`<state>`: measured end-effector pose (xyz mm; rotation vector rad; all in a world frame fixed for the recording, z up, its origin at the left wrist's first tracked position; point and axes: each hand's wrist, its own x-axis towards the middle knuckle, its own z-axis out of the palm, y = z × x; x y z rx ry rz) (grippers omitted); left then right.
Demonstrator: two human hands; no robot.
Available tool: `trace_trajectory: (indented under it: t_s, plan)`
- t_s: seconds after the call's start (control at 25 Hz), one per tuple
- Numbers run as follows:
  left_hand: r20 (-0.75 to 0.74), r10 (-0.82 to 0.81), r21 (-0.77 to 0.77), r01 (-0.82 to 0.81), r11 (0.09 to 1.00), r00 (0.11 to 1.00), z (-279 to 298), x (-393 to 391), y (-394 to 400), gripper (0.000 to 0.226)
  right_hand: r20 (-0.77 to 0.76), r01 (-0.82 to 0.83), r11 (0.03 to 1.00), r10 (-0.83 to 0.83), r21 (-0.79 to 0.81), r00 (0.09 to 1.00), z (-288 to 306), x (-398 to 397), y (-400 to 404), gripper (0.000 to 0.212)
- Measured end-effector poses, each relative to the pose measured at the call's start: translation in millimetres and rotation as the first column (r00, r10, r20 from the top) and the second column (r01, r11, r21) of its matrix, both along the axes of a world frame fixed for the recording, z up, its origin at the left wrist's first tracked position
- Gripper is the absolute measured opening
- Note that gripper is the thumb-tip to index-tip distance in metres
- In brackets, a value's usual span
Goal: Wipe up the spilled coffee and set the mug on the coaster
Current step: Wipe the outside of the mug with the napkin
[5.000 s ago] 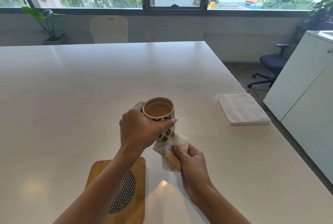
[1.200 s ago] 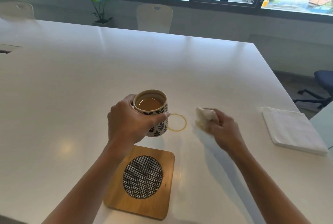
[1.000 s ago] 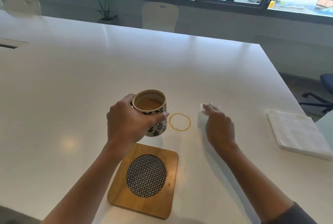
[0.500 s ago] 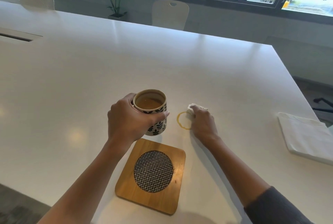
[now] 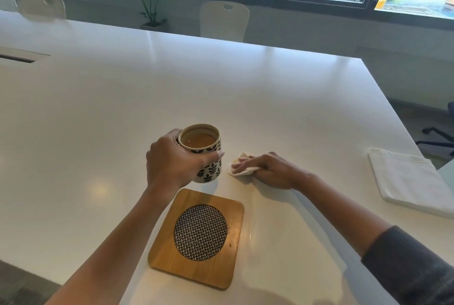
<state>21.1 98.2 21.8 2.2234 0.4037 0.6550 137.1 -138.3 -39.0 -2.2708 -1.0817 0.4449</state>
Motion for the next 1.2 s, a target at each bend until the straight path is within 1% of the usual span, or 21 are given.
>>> trace_trajectory:
  t_s: [0.16,0.4,0.6,0.72,0.84,0.88,0.92,0.96,1.0,1.04,1.08,1.12,1.2]
  plan:
    - [-0.004,0.008,0.013,-0.008,1.0,1.0,-5.8,9.1,-4.1,0.078,-0.123,-0.025,0.998,0.033,0.064,0.992,-0.7,-0.1,-16.0,0.036]
    - [0.01,-0.031,0.013,0.031,0.999,0.999,-9.3,25.8,-14.5,0.079,-0.242,-0.025,0.995,0.048,0.097,0.969,1.8,-16.6,-35.4,0.03]
    - [-0.008,-0.083,0.002,0.083,0.997,0.997,-13.1,44.7,-29.9,0.078,-0.355,-0.005,0.993,0.047,0.119,0.934,10.4,-42.0,-54.2,0.028]
    - [-0.018,-0.114,-0.003,0.114,0.993,0.993,-16.6,54.7,-38.4,0.077,-0.462,0.046,0.988,0.026,0.144,0.886,16.4,-62.1,-64.6,0.029]
    - [-0.025,-0.129,-0.004,0.129,0.992,0.991,-19.6,62.4,-44.1,0.076,-0.626,0.152,0.968,0.006,0.198,0.78,20.8,-84.7,-85.5,0.032]
    - [-0.028,-0.138,-0.003,0.138,0.99,0.99,-19.9,64.0,-45.8,0.076,-0.687,0.244,0.939,-0.012,0.242,0.726,23.9,-92.2,-94.5,0.033]
    - [-0.031,-0.148,-0.003,0.148,0.989,0.988,-19.9,65.8,-48.1,0.077,-0.751,0.39,0.871,-0.037,0.299,0.659,27.0,-98.9,-103.9,0.033]
    - [-0.034,-0.156,-0.003,0.156,0.988,0.987,-19.8,67.4,-50.0,0.077,-0.809,0.556,0.754,-0.056,0.35,0.586,29.7,-103.7,-113.0,0.032]
    - [-0.038,-0.162,-0.005,0.162,0.987,0.986,-19.9,68.6,-51.7,0.077,-0.852,0.696,0.609,-0.061,0.381,0.52,31.4,-106.5,-121.8,0.03]
    - [-0.042,-0.172,-0.005,0.172,0.985,0.984,-20.3,69.6,-53.7,0.077,-0.881,0.793,0.466,-0.058,0.391,0.469,32.5,-108.6,-130.2,0.028]
    - [-0.047,-0.184,-0.002,0.184,0.983,0.982,-20.6,70.6,-55.7,0.076,-0.898,0.849,0.352,-0.049,0.394,0.437,34.0,-110.5,-137.0,0.029]
    - [-0.053,-0.196,0.0,0.197,0.98,0.979,-21.1,71.0,-57.3,0.077,-0.907,0.877,0.271,-0.037,0.395,0.42,35.1,-112.7,-141.4,0.03]
    - [-0.065,-0.219,-0.003,0.219,0.976,0.974,-23.1,72.2,-59.3,0.077,-0.913,0.903,0.168,-0.036,0.395,0.406,35.7,-117.7,-145.9,0.03]
